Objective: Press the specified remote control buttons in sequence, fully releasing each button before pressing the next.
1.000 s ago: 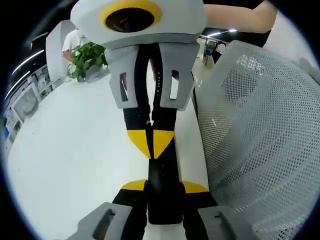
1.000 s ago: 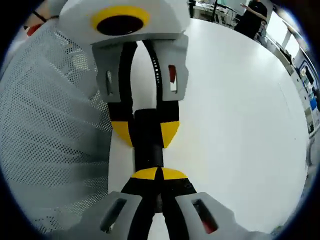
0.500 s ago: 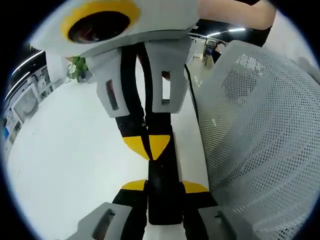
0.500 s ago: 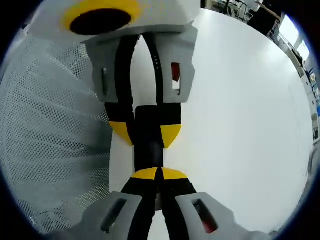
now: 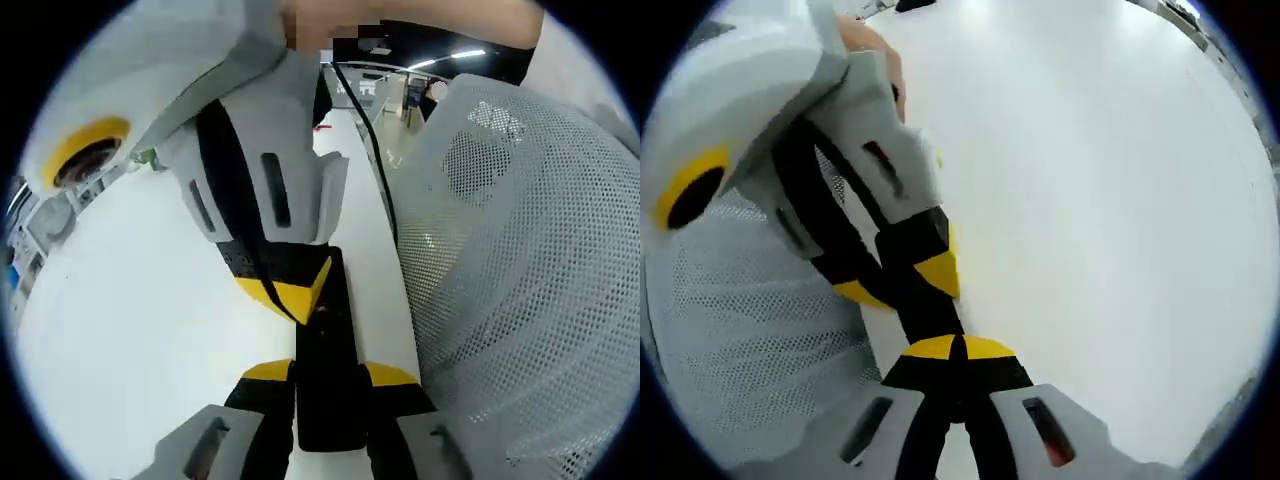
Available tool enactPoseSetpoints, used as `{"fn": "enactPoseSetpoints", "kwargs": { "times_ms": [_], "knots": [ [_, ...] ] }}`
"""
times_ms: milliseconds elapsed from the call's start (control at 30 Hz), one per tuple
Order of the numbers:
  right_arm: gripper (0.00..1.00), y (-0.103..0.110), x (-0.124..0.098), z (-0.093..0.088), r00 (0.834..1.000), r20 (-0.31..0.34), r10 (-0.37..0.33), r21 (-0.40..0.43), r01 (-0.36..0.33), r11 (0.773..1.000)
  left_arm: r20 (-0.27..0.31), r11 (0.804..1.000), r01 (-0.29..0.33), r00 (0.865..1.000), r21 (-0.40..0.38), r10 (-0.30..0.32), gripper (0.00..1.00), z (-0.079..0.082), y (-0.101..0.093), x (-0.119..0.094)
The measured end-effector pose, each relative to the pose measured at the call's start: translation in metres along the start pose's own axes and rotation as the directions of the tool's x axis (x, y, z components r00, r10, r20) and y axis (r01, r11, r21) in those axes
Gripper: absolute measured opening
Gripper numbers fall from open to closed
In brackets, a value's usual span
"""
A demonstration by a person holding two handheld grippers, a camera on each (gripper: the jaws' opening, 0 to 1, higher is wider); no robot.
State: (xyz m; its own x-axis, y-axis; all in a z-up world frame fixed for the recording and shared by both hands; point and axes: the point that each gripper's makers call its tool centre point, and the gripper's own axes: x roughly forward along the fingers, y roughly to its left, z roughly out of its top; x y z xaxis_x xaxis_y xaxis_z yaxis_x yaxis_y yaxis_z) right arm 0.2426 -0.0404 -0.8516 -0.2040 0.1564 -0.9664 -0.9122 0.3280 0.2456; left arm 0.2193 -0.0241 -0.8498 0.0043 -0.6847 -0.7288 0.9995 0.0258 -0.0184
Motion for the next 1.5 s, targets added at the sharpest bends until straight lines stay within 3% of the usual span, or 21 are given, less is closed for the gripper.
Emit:
{"fn": "enactPoseSetpoints", "kwargs": {
  "times_ms": [67,300,433,600,700,800,867,967,1067,1233,1333,1500],
  "knots": [
    [0.0,-0.001,0.0,0.0,1.0,-0.002,0.009,0.059,-0.009,0.998,0.001,1.0,0.0,1.0,-0.001,0.0,0.26,0.0,0.0,0.0],
    [0.0,-0.003,0.0,-0.002,0.999,0.045,0.019,0.065,-0.022,0.998,0.004,1.0,-0.001,1.0,-0.003,0.001,0.26,0.0,0.0,0.0],
    [0.0,-0.003,0.0,0.0,0.991,0.127,-0.036,0.002,0.036,0.999,0.006,1.0,-0.002,1.0,-0.005,0.002,0.26,0.0,0.0,0.0],
    [0.0,0.004,-0.003,0.002,0.966,0.237,-0.108,-0.102,0.135,0.985,0.008,1.0,-0.002,1.0,-0.008,0.002,0.26,0.0,0.0,0.0],
    [0.0,0.004,-0.003,0.0,0.957,0.267,-0.116,-0.067,0.138,0.988,0.006,1.0,-0.004,1.0,-0.01,0.004,0.26,0.0,0.0,0.0],
    [0.0,0.002,-0.003,0.001,0.943,0.306,-0.132,0.032,0.129,0.991,0.011,1.0,-0.004,1.0,-0.012,0.004,0.26,0.0,0.0,0.0],
    [0.0,0.003,-0.004,0.0,0.939,0.313,-0.141,0.034,0.137,0.99,0.014,1.0,-0.004,1.0,-0.014,0.004,0.26,0.0,0.0,0.0],
    [0.0,0.004,-0.004,0.002,0.927,0.339,-0.157,-0.053,0.185,0.981,0.015,1.0,-0.004,1.0,-0.015,0.004,0.26,0.001,0.0,0.0],
    [0.0,0.005,-0.005,0.004,0.913,0.382,-0.144,-0.181,0.226,0.957,0.018,0.999,0.0,1.0,-0.049,0.001,0.26,0.001,0.002,-0.001],
    [0.0,0.005,-0.006,0.003,0.896,0.424,-0.133,-0.16,0.218,0.963,0.02,0.999,-0.003,1.0,-0.04,0.004,0.26,0.001,0.002,-0.001],
    [0.0,0.006,-0.007,0.003,0.877,0.46,-0.14,-0.195,0.254,0.948,0.024,0.999,-0.002,1.0,-0.042,0.003,0.26,0.001,0.002,-0.001],
    [0.0,0.016,-0.008,0.005,0.879,0.457,-0.132,-0.255,0.272,0.928,0.021,0.999,-0.004,1.0,-0.033,0.004,0.25,0.001,0.002,-0.001]
  ]
}}
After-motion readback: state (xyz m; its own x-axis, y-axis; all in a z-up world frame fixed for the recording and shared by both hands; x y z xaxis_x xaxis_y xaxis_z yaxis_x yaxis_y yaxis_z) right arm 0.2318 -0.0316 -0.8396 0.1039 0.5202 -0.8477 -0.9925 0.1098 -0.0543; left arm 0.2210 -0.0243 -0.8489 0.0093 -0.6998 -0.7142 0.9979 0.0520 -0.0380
